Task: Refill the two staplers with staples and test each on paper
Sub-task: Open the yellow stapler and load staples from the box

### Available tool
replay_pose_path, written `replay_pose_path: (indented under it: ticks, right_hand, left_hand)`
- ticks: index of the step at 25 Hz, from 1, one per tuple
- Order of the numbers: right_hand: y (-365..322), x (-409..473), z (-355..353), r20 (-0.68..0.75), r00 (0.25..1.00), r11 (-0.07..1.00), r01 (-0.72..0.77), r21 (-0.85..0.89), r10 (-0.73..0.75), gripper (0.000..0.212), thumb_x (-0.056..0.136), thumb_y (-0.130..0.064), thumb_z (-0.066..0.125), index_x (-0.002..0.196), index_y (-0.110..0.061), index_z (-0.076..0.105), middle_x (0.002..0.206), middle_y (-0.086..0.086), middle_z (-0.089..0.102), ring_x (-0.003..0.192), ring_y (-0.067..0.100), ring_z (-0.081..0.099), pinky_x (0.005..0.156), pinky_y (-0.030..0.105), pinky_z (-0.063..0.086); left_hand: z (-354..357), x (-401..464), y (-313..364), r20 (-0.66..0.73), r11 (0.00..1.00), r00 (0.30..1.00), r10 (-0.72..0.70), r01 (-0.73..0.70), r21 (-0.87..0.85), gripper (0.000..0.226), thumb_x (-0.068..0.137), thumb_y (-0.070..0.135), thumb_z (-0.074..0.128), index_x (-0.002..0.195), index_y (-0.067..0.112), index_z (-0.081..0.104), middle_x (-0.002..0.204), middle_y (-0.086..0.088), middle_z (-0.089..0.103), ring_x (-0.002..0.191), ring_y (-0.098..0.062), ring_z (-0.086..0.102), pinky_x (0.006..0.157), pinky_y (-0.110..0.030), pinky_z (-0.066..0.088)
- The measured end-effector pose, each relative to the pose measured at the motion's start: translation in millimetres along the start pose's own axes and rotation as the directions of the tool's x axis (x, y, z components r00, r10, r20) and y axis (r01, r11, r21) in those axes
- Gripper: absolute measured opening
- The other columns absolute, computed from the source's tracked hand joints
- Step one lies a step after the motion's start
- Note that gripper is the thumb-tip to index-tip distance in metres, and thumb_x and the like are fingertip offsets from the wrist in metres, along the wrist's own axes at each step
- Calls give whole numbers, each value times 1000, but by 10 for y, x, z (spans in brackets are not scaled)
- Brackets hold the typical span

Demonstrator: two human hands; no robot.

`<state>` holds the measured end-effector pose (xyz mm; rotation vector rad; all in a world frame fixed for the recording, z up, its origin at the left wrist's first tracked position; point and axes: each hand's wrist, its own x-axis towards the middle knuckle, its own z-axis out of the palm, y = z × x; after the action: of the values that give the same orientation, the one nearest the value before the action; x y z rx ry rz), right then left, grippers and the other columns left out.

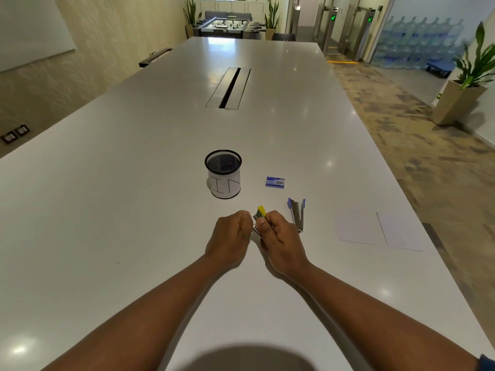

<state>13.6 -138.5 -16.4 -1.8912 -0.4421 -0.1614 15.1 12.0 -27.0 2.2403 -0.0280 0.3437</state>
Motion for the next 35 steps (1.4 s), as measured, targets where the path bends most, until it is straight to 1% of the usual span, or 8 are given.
replay_pose_path:
  ticks: [5,10,15,23,27,29,32,35]
  right_hand:
    - [-12,1,-1,-1,1000,1000,-7,-9,7,27,105,-37,47,78,-36,46,62,-17,53,56,6,46,52,34,40]
    - [-24,1,-6,7,1000,1000,-4,8,4,27,105,-33,48,79,-35,47,61,-17,53,55,6,46,51,31,40]
    - [-36,1,-1,6,1000,1000,7,6,-7,27,105,-33,47,78,-35,45,61,-17,55,54,4,48,51,17,37]
    - [-22,16,-14,-65,997,990,-26,137,35,28,103,-44,40,86,-24,46,62,-10,57,50,10,57,46,24,49]
    - [1,14,-2,-62,998,987,-20,162,31,24,106,-42,42,90,-26,46,66,-12,62,55,15,60,49,25,52]
    - [9,4,-5,-64,998,988,-16,157,26,20,105,-45,42,91,-31,46,68,-9,63,58,22,64,51,30,55]
    - [28,-10,-5,-62,998,998,-2,70,6,20,102,-53,41,94,-35,47,69,-9,62,57,16,61,51,36,55]
    - [48,-25,9,-82,997,997,-6,-71,0,32,101,-59,40,96,-29,49,72,-5,60,61,18,57,56,46,51]
  left_hand:
    - [1,4,1,6,1000,1000,-12,12,6,38,92,44,25,65,20,36,56,4,39,58,-19,37,55,-48,39]
    - [-8,-2,17,12,1000,1000,-12,12,10,34,91,44,25,63,27,34,56,4,40,57,-19,38,55,-47,39]
    - [-10,-2,34,13,1000,1000,-19,19,-12,35,90,43,25,63,22,34,56,3,39,58,-19,37,55,-48,39]
    - [-4,-20,44,-13,999,1000,-22,22,-26,47,95,49,21,68,16,40,60,0,40,58,-16,37,57,-48,40]
    - [-13,-11,54,16,991,998,-54,55,-124,49,100,50,24,74,12,43,65,-12,46,61,-23,40,63,-53,41]
    - [-36,-9,84,44,974,994,-98,105,-202,45,102,50,29,76,17,48,67,-6,50,65,-25,46,67,-51,44]
    - [-85,-3,140,95,937,985,-145,167,-305,36,109,40,33,81,29,52,73,4,55,70,-16,51,69,-42,46]
    - [-107,26,156,111,881,978,-178,208,-424,36,111,33,35,84,19,55,70,2,55,65,-12,50,65,-31,43]
